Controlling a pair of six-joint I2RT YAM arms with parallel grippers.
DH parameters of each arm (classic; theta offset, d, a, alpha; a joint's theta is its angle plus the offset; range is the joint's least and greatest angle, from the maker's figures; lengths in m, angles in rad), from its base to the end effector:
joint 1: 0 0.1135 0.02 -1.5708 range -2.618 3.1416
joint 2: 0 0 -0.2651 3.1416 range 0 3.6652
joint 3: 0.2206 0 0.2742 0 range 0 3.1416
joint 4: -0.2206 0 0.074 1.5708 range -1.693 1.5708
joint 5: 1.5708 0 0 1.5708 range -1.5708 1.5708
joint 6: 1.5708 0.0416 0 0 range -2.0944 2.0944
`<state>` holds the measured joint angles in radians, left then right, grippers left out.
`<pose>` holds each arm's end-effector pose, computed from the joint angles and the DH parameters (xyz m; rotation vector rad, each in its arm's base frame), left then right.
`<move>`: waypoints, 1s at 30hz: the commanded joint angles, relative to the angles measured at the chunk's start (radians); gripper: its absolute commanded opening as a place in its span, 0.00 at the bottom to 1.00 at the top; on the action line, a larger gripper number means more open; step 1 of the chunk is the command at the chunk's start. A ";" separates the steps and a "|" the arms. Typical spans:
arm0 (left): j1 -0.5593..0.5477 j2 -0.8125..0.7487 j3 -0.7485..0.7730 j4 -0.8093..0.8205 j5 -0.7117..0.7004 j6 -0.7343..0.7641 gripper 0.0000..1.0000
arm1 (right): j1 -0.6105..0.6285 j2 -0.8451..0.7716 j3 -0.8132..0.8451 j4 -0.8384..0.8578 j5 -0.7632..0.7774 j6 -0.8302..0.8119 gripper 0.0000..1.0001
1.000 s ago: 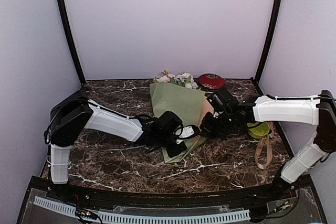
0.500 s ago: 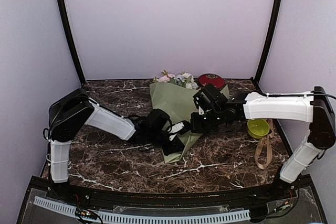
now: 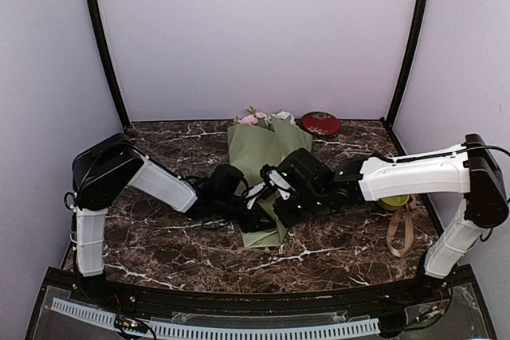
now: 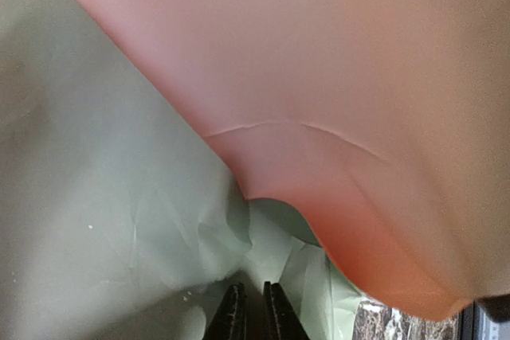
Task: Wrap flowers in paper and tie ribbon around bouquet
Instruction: Fold the two-thirds-folded wrapping paper at the center of the board.
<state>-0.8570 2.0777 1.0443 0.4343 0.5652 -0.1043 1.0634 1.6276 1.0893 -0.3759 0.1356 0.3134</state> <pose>0.2629 -0.3376 0.0846 1.1594 1.9856 -1.1401 0.1827 0.3170 0.2013 -0.8689 2.3667 0.4133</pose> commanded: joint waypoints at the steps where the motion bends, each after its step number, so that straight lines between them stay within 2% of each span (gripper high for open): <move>1: 0.031 -0.023 -0.058 -0.039 -0.004 -0.045 0.10 | 0.010 0.031 -0.009 0.037 0.038 -0.147 0.00; 7: 0.045 -0.124 -0.085 0.003 0.012 -0.056 0.16 | 0.010 0.100 0.011 0.046 0.046 -0.177 0.00; 14: 0.055 -0.173 -0.119 0.029 0.033 -0.094 0.17 | 0.010 0.130 0.007 0.062 0.084 -0.188 0.00; 18: 0.104 -0.234 -0.146 -0.037 -0.059 -0.129 0.17 | 0.011 0.146 0.016 0.058 0.082 -0.201 0.00; 23: 0.169 -0.213 -0.158 -0.139 -0.145 -0.150 0.17 | 0.024 0.143 0.050 0.050 0.100 -0.237 0.00; 30: 0.169 -0.106 -0.134 -0.119 -0.095 -0.174 0.17 | 0.088 0.157 0.132 0.027 0.138 -0.305 0.00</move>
<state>-0.6773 1.9125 0.9062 0.3450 0.4526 -0.2558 1.1088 1.7695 1.1511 -0.3538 0.2382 0.0608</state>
